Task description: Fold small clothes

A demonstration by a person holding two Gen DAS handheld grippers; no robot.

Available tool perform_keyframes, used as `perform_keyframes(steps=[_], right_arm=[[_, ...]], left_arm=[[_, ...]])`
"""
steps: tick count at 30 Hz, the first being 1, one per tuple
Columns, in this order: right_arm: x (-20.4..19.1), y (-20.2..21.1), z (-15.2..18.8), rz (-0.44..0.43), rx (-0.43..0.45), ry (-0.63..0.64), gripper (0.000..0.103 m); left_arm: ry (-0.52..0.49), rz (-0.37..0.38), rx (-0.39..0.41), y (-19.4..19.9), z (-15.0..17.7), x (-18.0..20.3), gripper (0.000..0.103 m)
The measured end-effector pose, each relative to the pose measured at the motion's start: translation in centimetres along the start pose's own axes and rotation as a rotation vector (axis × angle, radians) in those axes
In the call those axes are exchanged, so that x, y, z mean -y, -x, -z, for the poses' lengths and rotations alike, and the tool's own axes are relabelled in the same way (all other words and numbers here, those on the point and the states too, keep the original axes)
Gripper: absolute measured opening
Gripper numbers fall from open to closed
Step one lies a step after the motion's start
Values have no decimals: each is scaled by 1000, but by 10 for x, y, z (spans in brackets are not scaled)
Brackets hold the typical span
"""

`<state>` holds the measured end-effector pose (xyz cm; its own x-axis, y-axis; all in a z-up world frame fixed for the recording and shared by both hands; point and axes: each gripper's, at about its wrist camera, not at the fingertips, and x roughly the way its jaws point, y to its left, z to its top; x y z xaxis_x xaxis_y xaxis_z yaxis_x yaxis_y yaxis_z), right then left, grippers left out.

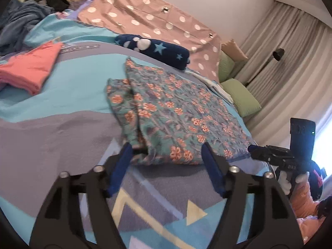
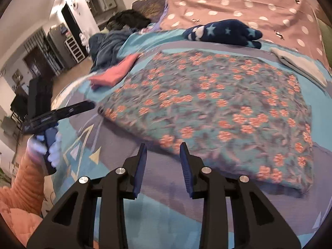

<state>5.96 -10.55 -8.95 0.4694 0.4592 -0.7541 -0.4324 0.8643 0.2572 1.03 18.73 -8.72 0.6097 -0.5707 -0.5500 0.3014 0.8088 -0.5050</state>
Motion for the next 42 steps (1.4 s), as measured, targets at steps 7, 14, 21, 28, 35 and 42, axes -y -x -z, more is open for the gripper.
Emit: perform_keyframes(steps=[7,14,21,28,35,42], right_arm=[[-5,-1,3,62,-22,-13,34],[-34,-31,-17,72,-70,122,34],[-81,-65,-29,6,-82,281,35],[-89,-82,-33,-24,-100,288,35],[-100,-100,-37,-32,-145,376,35],[-122,-113,-32,-71,-157,472,48]], left_arm=[[56,16,-63,-17,16,-27,2],[119,57,24,8,25,-39,5],[149,21,59,4,-15,-59,49],[195,-15,-16,-50,-61,-106,49],[177,52,-86,-92,-87,-109,12],[276,71,-68,-99,-94,-134,4]])
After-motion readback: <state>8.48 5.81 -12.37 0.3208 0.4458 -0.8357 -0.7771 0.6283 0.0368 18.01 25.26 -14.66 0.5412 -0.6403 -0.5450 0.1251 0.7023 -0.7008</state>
